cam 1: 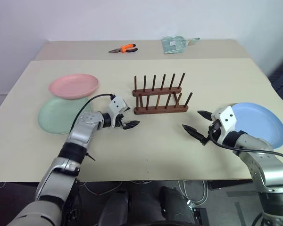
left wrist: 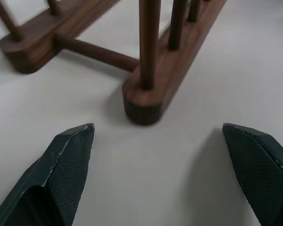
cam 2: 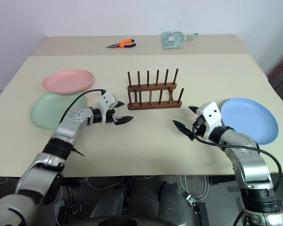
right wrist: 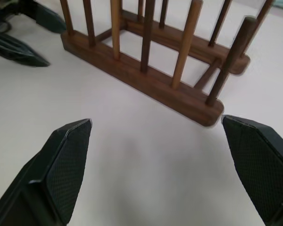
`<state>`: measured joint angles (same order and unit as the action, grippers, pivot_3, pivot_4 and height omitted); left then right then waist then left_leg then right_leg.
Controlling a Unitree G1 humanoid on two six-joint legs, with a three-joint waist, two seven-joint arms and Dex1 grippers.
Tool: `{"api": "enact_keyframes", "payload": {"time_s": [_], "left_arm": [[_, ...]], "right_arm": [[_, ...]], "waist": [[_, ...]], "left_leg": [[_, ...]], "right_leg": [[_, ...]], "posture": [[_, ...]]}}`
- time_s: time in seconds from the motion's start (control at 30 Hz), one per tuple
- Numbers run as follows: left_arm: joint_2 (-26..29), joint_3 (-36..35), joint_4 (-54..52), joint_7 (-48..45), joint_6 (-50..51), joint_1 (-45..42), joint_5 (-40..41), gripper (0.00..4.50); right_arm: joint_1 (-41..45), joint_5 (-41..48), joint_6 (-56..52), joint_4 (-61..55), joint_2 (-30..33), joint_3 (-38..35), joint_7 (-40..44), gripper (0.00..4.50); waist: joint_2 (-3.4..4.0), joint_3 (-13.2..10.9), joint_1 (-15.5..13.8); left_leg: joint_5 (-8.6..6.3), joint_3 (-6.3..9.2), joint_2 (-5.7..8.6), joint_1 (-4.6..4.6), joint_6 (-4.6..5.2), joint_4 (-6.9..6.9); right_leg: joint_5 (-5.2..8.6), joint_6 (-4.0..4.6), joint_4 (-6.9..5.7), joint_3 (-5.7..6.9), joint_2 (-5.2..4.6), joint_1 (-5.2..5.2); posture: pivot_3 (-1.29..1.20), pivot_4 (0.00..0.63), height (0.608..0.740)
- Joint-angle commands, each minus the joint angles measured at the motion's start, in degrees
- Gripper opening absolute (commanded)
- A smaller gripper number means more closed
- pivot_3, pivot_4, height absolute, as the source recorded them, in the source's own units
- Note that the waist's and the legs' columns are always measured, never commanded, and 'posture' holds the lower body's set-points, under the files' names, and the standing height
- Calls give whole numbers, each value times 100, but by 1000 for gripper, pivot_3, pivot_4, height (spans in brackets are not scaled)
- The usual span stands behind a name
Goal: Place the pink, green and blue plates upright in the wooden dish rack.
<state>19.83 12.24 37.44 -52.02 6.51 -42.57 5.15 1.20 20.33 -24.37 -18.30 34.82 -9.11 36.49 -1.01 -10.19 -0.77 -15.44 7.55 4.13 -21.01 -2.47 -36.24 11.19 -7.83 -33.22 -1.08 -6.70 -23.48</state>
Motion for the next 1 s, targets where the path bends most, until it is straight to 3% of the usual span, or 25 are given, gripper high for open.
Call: {"api": "enact_keyframes", "payload": {"time_s": [0.03,0.13,0.33,0.5,0.67,0.7,0.83,0.87,0.9,0.97,1.0], "left_arm": [[-429,127,1350,-180,-568,-677,-285,4442],[-639,55,2065,-278,-953,-1013,-402,3596],[-831,14,2301,-888,-1328,-1101,-439,767],[-610,191,1383,-1683,-1565,-578,-440,777],[-219,316,-290,-2379,-886,151,-195,777],[-142,333,-503,-2416,-700,242,-190,1836],[113,347,-964,-2135,-380,527,-384,3741],[186,344,-1022,-1976,-375,597,-485,4274],[284,307,-1129,-1869,-258,686,-519,4500],[446,246,-1366,-1788,-40,848,-463,4500],[545,183,-1581,-1798,195,979,-344,4283]], "right_arm": [[-474,-23,-25,-679,-70,-349,-327,4500],[-876,-17,-141,-1154,-143,-439,-585,4500],[-1226,-30,-250,-1452,-18,-661,-698,4500],[-1410,79,-388,-1502,312,-902,-405,4500],[-1764,106,-373,-1416,691,-1019,86,4500],[-1785,90,-356,-1382,708,-1016,114,4500],[-1806,-90,-294,-1268,750,-936,125,4500],[-1828,-150,-274,-1255,765,-901,135,4254],[-1864,-165,-300,-1268,780,-864,171,3950],[-1922,-196,-314,-1302,794,-799,250,3123],[-1947,-226,-304,-1328,790,-743,273,2598]], "waist": [[-1,2,-61],[-2,3,-66],[-3,5,-1],[0,6,5],[-1,5,4],[-1,5,5],[-1,5,5],[-1,5,6],[0,6,6],[0,6,12],[2,7,25]], "left_leg": [[0,8,4,-7,0,-6],[-4,6,5,-16,8,-19],[-6,8,4,-16,11,-21],[-6,7,3,-15,11,-20],[-7,9,2,-17,13,-20],[-7,9,1,-17,13,-21],[-8,9,0,-16,13,-25],[-7,9,-1,-16,13,-25],[-8,9,-1,-15,13,-25],[-8,9,-2,-14,13,-24],[-8,9,-2,-13,13,-24]], "right_leg": [[3,-5,0,7,-2,2],[10,-18,4,7,-4,2],[12,-23,1,9,-4,2],[11,-22,1,8,-3,2],[4,-9,1,8,-3,2],[5,-10,1,7,-3,2],[12,-19,-2,7,-3,2],[12,-19,-2,7,-2,2],[12,-19,-2,7,-2,2],[12,-19,-3,7,-2,2],[12,-19,-4,7,-2,2]], "posture": [[0,150,740],[0,150,740],[0,150,740],[0,150,740],[0,150,740],[0,150,740],[0,150,740],[0,150,740],[0,150,740],[0,150,740],[0,150,740]]}}
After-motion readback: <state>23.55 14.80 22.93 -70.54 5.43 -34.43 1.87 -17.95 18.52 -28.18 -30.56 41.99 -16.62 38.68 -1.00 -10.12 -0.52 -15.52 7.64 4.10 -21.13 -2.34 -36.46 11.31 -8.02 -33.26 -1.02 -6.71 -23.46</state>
